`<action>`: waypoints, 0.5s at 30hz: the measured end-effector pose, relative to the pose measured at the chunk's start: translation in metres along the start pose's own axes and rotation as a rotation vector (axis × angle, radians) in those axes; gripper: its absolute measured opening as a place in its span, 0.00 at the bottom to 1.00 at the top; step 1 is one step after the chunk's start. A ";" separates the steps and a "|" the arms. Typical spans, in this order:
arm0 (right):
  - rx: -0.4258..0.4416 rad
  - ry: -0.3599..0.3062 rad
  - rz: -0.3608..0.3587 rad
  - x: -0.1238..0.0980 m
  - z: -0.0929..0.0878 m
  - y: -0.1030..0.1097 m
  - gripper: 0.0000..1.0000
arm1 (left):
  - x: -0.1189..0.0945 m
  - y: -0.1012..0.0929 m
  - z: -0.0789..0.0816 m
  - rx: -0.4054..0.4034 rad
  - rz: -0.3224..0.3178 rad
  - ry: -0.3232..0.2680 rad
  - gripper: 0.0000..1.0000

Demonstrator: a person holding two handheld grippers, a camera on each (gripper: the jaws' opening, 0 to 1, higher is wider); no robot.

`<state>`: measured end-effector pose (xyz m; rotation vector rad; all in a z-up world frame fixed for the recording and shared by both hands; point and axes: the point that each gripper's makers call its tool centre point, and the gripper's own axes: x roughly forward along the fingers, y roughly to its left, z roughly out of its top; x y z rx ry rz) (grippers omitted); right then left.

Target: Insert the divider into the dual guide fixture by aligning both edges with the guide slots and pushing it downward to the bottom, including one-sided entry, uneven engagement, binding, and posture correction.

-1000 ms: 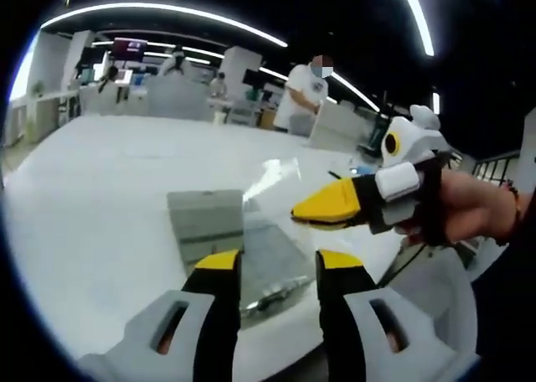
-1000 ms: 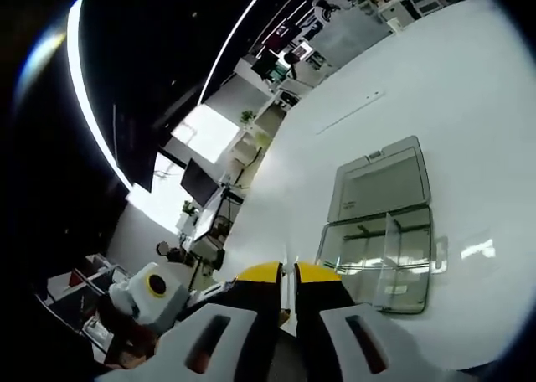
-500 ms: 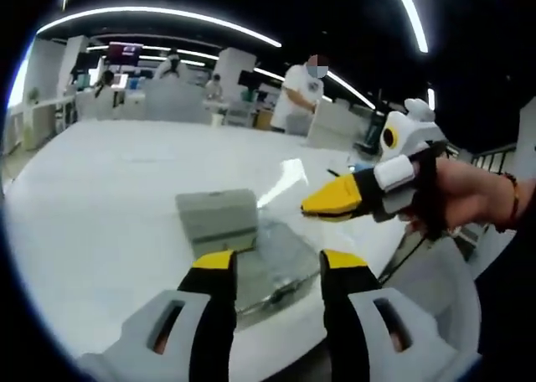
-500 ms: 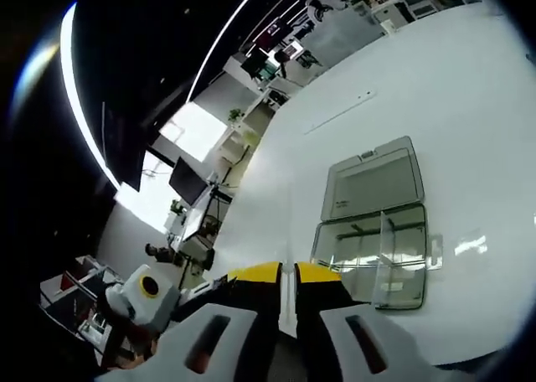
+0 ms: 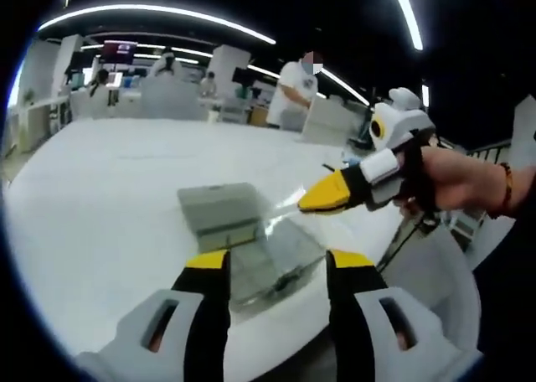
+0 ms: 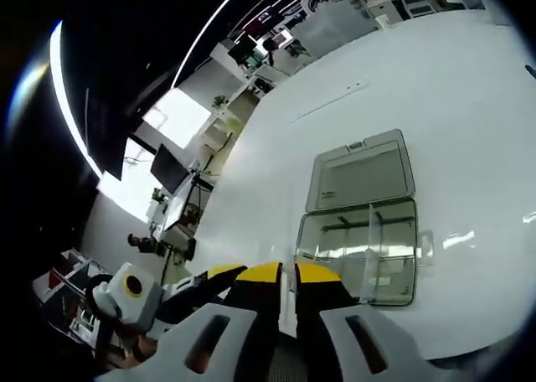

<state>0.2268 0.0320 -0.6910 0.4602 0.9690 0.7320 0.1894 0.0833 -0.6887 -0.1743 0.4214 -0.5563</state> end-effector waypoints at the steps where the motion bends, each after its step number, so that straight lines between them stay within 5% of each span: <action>1: 0.002 0.003 -0.004 0.000 0.000 0.000 0.00 | -0.001 -0.001 0.001 0.009 -0.007 -0.002 0.45; 15: -0.007 0.080 -0.061 0.010 0.001 -0.008 0.00 | -0.006 0.001 -0.001 0.022 -0.037 0.014 0.48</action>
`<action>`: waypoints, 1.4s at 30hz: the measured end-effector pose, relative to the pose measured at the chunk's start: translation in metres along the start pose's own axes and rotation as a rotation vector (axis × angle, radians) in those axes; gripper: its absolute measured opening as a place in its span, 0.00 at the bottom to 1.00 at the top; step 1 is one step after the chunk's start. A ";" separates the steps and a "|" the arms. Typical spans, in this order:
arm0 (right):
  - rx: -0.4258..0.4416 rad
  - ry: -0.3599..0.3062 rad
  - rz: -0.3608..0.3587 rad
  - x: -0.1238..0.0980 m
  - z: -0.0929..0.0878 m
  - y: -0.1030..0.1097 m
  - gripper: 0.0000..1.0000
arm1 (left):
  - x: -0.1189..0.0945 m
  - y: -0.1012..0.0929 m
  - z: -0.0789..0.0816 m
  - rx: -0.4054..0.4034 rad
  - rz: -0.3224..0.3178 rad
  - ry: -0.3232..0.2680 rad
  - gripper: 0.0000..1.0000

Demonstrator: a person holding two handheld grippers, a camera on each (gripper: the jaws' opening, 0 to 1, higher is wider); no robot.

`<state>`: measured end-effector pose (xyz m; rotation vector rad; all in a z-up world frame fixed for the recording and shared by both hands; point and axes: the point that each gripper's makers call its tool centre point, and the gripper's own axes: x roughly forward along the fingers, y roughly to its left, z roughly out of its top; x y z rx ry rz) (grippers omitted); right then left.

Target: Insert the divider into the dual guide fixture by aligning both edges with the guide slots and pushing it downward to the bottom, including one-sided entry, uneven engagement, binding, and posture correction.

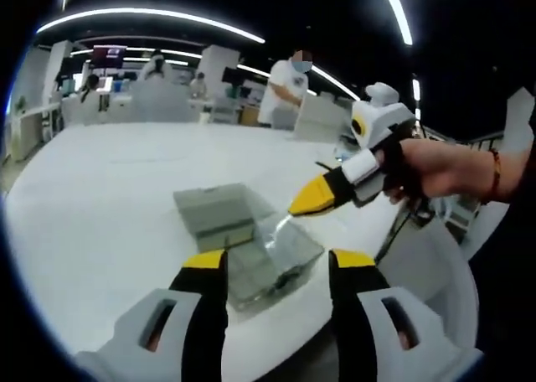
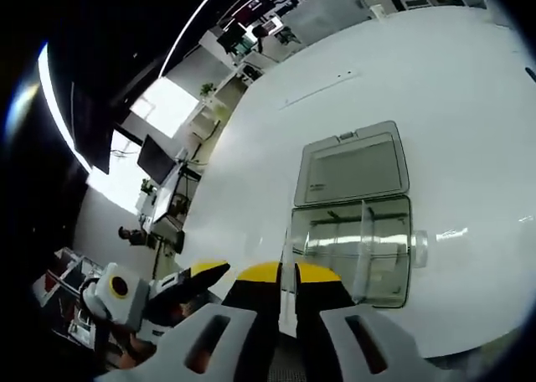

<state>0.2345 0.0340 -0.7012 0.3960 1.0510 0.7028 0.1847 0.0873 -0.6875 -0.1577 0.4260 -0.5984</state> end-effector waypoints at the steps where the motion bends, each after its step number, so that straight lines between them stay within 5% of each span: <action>1: 0.000 0.008 -0.006 0.000 0.001 0.000 0.00 | 0.000 0.000 -0.001 -0.001 0.000 0.003 0.49; 28: 0.021 0.176 -0.116 0.015 -0.001 -0.013 0.00 | -0.006 0.002 -0.004 0.142 -0.053 0.064 0.58; 32: 0.022 0.199 -0.135 0.017 -0.004 -0.019 0.00 | -0.004 0.002 -0.002 0.210 -0.057 0.064 0.59; 42: 0.022 0.236 -0.147 0.021 -0.002 -0.018 0.00 | -0.004 0.003 -0.001 0.216 -0.065 0.072 0.64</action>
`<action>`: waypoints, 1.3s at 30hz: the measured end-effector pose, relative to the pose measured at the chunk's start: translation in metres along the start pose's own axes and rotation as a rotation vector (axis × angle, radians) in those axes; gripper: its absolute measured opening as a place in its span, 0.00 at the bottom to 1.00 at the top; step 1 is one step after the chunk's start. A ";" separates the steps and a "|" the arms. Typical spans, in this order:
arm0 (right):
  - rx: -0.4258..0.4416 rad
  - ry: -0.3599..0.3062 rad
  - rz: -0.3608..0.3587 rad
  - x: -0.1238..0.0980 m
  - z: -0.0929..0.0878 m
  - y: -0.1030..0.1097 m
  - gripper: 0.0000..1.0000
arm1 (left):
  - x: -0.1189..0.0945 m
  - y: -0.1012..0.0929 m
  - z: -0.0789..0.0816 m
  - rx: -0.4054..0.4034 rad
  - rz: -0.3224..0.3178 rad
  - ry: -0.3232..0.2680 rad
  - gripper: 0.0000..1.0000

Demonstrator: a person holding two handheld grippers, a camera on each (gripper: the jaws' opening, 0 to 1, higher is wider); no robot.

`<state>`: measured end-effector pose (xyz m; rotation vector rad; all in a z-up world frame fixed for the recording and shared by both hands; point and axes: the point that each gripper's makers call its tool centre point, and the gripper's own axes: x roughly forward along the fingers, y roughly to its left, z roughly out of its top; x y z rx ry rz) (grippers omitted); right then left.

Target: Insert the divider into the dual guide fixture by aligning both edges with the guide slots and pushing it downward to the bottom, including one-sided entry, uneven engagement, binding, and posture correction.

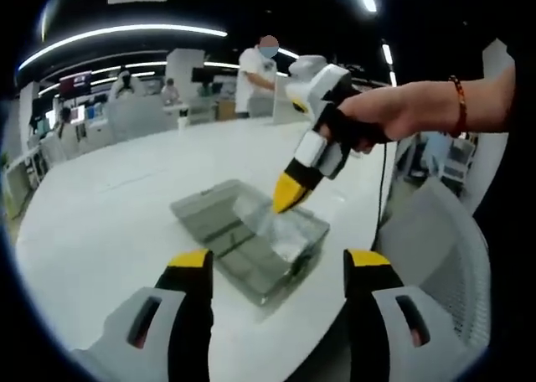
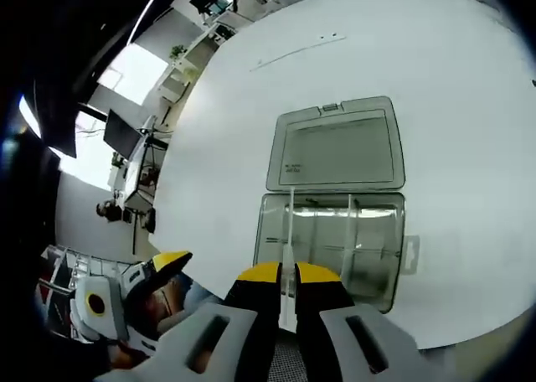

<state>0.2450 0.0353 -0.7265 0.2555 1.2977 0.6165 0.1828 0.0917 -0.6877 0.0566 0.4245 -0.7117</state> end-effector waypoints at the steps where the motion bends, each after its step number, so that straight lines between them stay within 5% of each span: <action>1: -0.001 0.000 -0.004 0.000 0.001 0.000 0.00 | 0.000 0.001 0.000 -0.005 -0.001 -0.003 0.64; 39: -0.054 0.170 -0.107 0.020 -0.001 -0.005 0.00 | 0.007 0.018 0.005 -0.023 -0.040 -0.053 0.75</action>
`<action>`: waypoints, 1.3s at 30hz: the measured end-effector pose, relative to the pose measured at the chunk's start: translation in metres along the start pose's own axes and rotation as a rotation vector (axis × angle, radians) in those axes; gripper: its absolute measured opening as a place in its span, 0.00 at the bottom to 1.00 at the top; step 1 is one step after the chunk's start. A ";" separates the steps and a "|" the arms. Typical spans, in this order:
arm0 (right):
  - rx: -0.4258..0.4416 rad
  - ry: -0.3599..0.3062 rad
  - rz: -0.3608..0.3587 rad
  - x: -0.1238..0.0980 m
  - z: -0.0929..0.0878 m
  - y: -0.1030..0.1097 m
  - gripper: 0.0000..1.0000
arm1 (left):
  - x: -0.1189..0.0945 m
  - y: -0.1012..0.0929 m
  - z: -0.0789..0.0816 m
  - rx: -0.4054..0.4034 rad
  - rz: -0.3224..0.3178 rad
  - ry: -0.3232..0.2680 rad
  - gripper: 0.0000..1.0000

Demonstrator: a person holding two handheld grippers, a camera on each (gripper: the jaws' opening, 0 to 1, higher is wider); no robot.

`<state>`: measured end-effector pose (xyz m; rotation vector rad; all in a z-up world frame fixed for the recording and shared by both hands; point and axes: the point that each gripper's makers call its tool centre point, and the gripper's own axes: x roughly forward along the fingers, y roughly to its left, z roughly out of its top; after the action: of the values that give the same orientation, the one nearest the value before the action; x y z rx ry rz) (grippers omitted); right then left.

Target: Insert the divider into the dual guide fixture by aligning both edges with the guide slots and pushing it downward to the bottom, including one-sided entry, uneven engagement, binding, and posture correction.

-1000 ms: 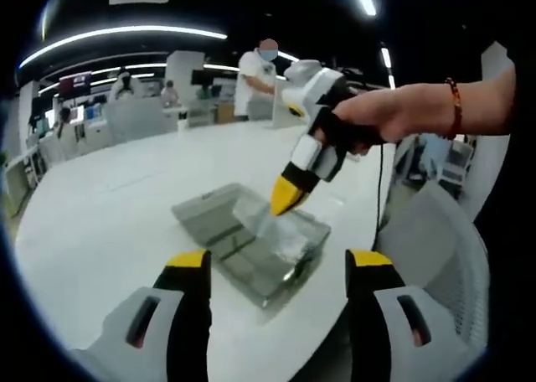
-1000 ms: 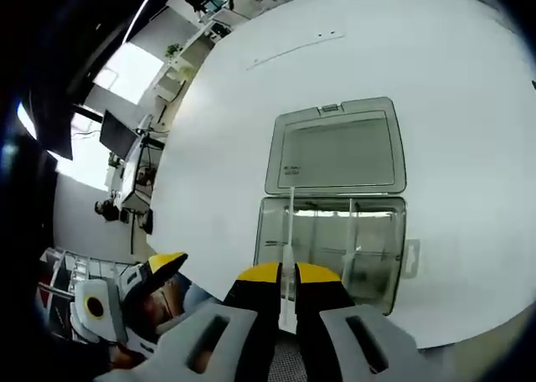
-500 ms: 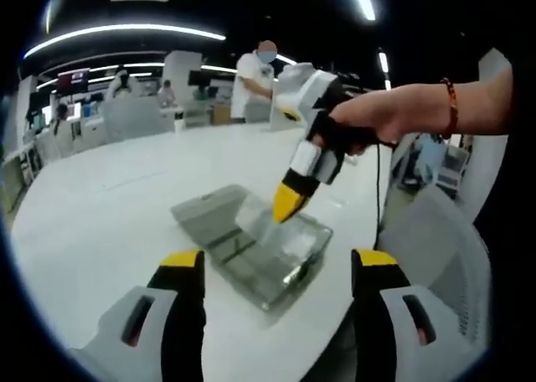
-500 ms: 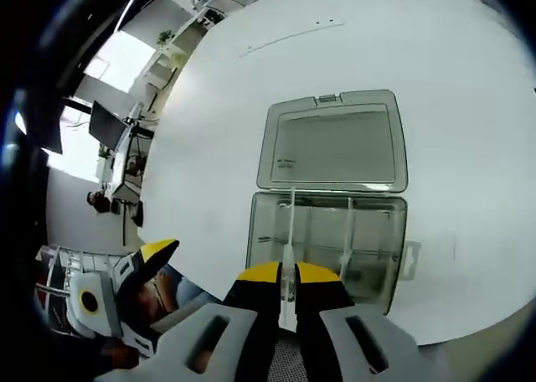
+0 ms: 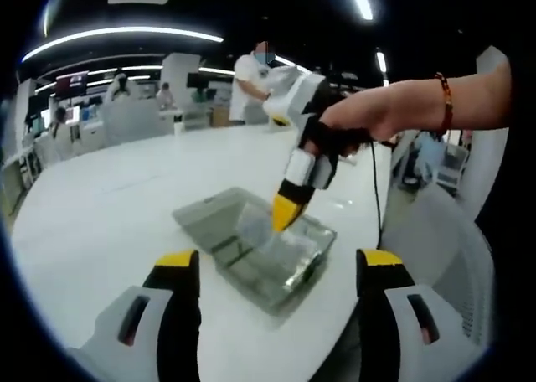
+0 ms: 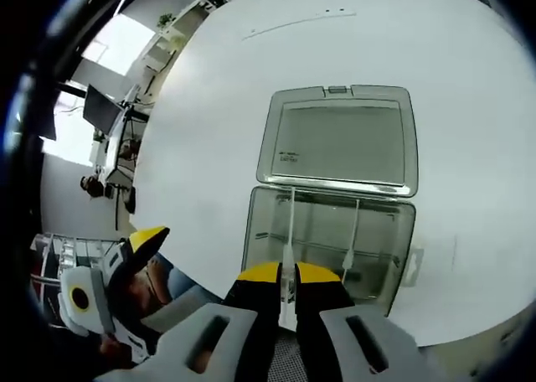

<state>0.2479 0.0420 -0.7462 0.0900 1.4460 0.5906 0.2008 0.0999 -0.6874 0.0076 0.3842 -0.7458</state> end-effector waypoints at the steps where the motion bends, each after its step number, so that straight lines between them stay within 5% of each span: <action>1: -0.004 0.002 -0.003 0.001 0.000 0.000 0.00 | 0.000 0.000 0.001 -0.001 0.001 -0.004 0.75; 21: -0.061 0.075 -0.051 0.014 -0.004 -0.001 0.00 | -0.005 0.010 -0.003 -0.024 0.036 -0.010 0.75; 39: -0.107 0.069 -0.091 0.019 -0.004 -0.005 0.00 | -0.006 0.010 -0.005 -0.033 0.041 -0.001 0.73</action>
<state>0.2456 0.0448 -0.7656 -0.0811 1.4741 0.6005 0.2016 0.1123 -0.6907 -0.0163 0.3940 -0.6986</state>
